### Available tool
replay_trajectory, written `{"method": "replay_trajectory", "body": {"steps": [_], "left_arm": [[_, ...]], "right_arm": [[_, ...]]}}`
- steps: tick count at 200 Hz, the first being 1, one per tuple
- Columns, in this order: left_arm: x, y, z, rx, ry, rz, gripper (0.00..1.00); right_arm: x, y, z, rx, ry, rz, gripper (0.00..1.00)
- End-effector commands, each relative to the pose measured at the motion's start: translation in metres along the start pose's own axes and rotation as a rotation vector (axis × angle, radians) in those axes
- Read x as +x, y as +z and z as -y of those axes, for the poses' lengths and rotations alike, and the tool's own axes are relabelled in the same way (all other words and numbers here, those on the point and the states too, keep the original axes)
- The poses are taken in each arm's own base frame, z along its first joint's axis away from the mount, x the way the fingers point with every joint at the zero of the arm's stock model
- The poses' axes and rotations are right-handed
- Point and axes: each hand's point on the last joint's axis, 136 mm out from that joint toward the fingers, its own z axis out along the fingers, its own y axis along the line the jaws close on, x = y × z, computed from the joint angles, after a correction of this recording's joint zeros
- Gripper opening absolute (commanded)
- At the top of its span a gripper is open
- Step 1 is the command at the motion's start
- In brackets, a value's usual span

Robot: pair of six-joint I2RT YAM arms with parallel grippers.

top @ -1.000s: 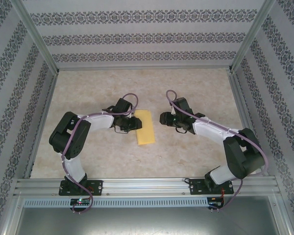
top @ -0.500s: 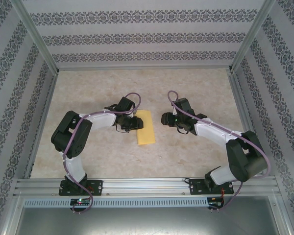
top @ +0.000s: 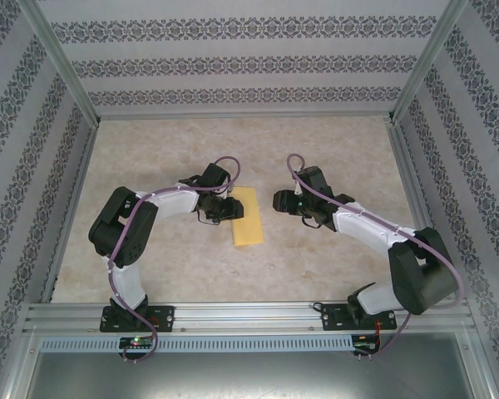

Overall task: Fold a paper plane with a square sheet of paper (fold left side to right side)
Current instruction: First fold in half a square sheet of paper at the center of the table.

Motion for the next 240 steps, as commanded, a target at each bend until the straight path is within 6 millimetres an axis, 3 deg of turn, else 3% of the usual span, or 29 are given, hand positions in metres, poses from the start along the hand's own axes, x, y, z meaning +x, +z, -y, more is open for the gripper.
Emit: {"method": "replay_trajectory", "body": {"steps": [1,94,240], "left_arm": [[0.0183,0.0240,-0.0065,-0.042,0.044,-0.063,0.46],[0.0208,0.0287,-0.0073,-0.059,0.050,-0.079,0.46],[0.0209,0.0329,-0.0083,-0.074,0.045,-0.087,0.46]], "right_arm": [[-0.0028,-0.0055,0.0009,-0.004,-0.008,0.020,0.58],[-0.0037,-0.0091,-0.0037,-0.035,0.002,0.037,0.80],[-0.0007,-0.0070,-0.0056,-0.049,0.005,0.022,0.82]]}}
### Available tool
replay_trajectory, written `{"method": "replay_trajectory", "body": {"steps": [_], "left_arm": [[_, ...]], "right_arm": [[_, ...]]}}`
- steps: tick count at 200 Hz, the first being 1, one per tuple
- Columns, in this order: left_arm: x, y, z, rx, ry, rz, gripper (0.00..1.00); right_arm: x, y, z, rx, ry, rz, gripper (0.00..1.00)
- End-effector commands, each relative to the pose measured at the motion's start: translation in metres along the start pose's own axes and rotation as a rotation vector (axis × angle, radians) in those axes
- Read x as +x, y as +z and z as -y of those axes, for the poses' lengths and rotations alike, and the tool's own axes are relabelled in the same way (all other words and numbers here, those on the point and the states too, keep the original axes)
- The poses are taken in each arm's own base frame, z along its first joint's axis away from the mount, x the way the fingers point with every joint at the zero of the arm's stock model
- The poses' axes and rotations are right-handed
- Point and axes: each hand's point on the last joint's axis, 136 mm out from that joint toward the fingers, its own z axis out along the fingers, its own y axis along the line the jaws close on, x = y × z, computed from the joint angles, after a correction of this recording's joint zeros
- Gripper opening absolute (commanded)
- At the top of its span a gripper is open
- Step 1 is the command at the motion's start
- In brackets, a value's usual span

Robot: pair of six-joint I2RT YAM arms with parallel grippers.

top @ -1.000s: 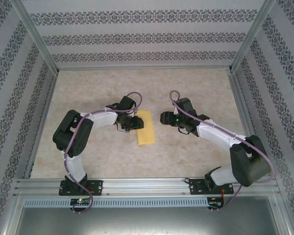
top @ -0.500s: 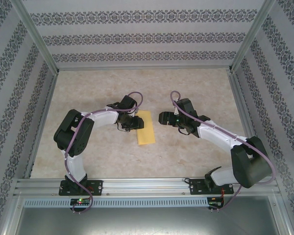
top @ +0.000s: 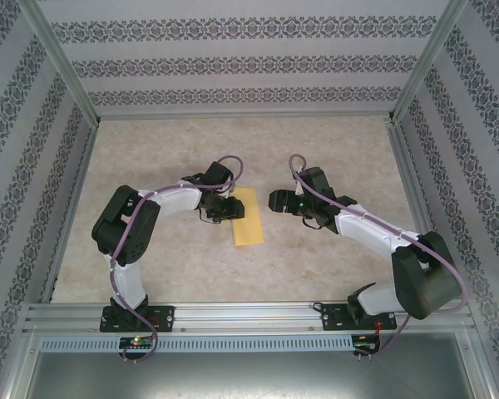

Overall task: Fold a paper plane with a square sheet of paper (fold left side to right side)
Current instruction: First fold in half a square sheet of paper at the center of the table.

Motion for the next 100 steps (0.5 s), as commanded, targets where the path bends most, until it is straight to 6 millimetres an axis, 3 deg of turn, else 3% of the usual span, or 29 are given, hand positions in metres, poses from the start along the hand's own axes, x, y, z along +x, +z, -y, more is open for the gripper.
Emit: {"method": "replay_trajectory", "body": {"steps": [1,100], "left_arm": [[0.0202,0.0319,-0.0067,-0.038,0.032,-0.064,0.46],[0.0235,0.0327,-0.0086,-0.048,0.040,-0.078,0.46]], "right_arm": [[-0.0011,-0.0020,-0.0004,-0.016,0.005,0.012,0.82],[0.0008,0.0003,0.0009,-0.011,0.000,0.002,0.82]]}}
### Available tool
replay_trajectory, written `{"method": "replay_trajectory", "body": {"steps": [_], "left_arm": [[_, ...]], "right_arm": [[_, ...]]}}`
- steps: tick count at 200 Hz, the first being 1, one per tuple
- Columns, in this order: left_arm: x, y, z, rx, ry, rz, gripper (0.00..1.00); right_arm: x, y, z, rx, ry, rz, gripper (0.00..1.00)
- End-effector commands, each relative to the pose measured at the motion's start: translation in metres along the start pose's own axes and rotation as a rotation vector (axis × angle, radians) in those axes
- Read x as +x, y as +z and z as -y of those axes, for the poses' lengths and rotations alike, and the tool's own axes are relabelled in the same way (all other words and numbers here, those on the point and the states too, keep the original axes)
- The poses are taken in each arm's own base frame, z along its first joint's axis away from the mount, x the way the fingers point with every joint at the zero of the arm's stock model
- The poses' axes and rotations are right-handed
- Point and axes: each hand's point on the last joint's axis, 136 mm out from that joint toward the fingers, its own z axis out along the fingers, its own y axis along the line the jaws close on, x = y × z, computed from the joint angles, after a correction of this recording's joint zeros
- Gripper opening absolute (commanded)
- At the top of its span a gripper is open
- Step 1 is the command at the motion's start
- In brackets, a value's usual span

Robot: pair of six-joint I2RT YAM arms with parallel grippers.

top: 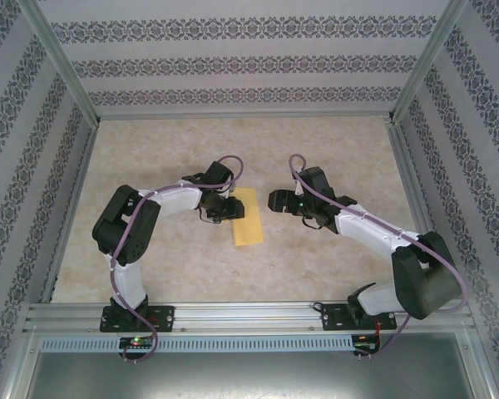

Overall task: Fold a paper plane with a square sheet of paper (fold left side to right side)
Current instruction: First fold in half a square sheet of paper at the center of the table.

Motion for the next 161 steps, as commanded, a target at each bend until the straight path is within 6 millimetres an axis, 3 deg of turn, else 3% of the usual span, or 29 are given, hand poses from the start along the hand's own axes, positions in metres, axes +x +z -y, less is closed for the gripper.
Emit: {"method": "replay_trajectory", "body": {"steps": [1,161], "left_arm": [[0.023,0.033,-0.009,-0.046,0.041,-0.074,0.46],[0.024,0.033,-0.009,-0.051,0.053,-0.083,0.46]], "right_arm": [[0.001,0.000,0.002,-0.004,0.001,0.002,0.82],[0.005,0.012,-0.011,-0.054,0.000,-0.040,0.76]]}}
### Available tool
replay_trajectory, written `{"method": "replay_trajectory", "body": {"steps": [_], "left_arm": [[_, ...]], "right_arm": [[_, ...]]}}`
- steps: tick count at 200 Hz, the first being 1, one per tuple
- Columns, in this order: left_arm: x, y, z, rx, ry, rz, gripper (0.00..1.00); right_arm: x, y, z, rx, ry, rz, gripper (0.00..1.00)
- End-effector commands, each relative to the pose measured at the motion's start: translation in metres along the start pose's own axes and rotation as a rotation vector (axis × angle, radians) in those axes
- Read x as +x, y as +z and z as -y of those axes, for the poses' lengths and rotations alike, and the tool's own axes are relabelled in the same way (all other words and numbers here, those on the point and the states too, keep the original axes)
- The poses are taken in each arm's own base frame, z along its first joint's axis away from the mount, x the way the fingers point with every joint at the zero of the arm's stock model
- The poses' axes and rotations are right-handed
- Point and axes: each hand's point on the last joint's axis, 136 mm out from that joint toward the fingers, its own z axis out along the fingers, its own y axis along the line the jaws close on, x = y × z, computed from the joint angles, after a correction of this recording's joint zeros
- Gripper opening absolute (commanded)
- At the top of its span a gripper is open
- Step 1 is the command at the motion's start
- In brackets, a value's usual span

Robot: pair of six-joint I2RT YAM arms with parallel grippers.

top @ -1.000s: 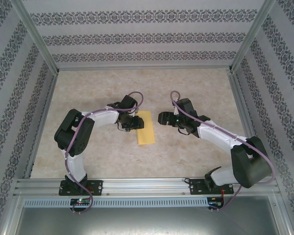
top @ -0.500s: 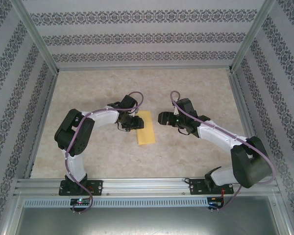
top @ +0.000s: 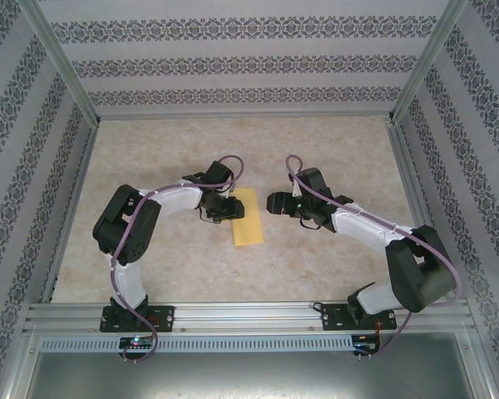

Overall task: Fold a paper plane with a square sheet of paper (fold left side to right side)
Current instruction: First fold in half a square sheet of paper at the center of the table, then hold the square sheet of paper at the center of the table.

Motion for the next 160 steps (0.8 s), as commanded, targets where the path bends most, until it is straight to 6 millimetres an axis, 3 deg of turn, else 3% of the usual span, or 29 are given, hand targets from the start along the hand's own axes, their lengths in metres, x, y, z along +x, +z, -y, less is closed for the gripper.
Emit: {"method": "replay_trajectory", "body": {"steps": [1,48,87,120,136,160], "left_arm": [[0.024,0.033,-0.007,-0.044,0.049,-0.077,0.46],[0.024,0.034,-0.007,-0.044,0.049,-0.080,0.46],[0.024,0.034,-0.008,-0.048,0.050,-0.083,0.46],[0.024,0.034,-0.008,-0.050,0.050,-0.081,0.46],[0.025,0.035,-0.009,-0.052,0.049,-0.082,0.46],[0.026,0.035,-0.008,-0.053,0.050,-0.084,0.46]], "right_arm": [[-0.005,0.001,-0.009,-0.024,-0.008,0.011,0.76],[-0.002,0.004,-0.014,-0.041,-0.011,-0.008,0.74],[0.002,0.012,-0.021,-0.063,-0.011,-0.030,0.64],[0.009,0.024,-0.031,-0.106,-0.003,-0.080,0.43],[0.014,0.031,-0.036,-0.116,-0.008,-0.105,0.22],[0.020,0.039,-0.042,-0.129,-0.021,-0.137,0.06]]}}
